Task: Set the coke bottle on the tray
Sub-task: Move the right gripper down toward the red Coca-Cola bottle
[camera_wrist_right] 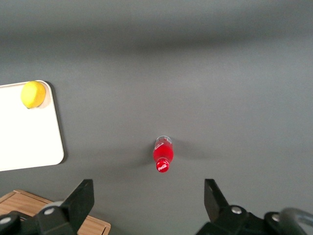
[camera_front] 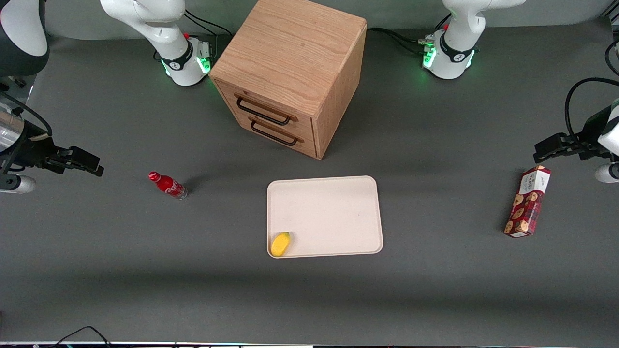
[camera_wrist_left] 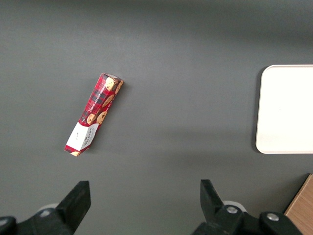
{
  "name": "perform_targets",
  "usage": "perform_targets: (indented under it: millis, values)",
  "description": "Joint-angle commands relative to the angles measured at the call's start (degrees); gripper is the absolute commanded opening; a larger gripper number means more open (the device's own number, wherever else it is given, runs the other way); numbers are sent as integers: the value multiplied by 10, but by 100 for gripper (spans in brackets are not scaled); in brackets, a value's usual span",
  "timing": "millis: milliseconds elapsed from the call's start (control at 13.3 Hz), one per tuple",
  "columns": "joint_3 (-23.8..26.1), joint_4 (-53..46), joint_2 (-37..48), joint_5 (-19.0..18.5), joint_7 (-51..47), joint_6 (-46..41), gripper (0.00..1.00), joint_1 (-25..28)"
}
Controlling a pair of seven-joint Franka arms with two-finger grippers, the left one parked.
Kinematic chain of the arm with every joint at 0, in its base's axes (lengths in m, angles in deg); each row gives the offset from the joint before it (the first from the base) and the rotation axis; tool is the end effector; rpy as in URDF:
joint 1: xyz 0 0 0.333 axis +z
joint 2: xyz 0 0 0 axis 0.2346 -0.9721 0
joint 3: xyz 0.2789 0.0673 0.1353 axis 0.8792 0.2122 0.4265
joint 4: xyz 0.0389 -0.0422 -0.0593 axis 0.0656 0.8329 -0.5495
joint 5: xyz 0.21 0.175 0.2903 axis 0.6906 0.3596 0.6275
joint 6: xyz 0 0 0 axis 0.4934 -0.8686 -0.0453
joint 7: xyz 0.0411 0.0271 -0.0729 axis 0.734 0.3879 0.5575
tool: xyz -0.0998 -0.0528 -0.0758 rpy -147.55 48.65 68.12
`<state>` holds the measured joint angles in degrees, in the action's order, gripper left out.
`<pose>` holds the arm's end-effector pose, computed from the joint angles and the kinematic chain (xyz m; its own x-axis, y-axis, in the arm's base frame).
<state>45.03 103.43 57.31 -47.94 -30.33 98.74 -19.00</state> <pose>0.6061 0.0190 0.5656 0.9943 -0.1061 0.0128 -0.1058 -0.9941 -0.0242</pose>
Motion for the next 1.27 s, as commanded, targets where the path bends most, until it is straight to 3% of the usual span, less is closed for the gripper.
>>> perform_targets:
  millis: [0,300,600,900,1200]
  values:
    - [-3,-5,-1,9,18,-10,100,0]
    - [-14,60,-12,7,17,-2,100,-1]
    - [-19,251,17,-24,21,156,100,0]
    - [-19,356,12,-27,26,295,100,1]
    - [-12,402,10,-27,18,348,100,3]
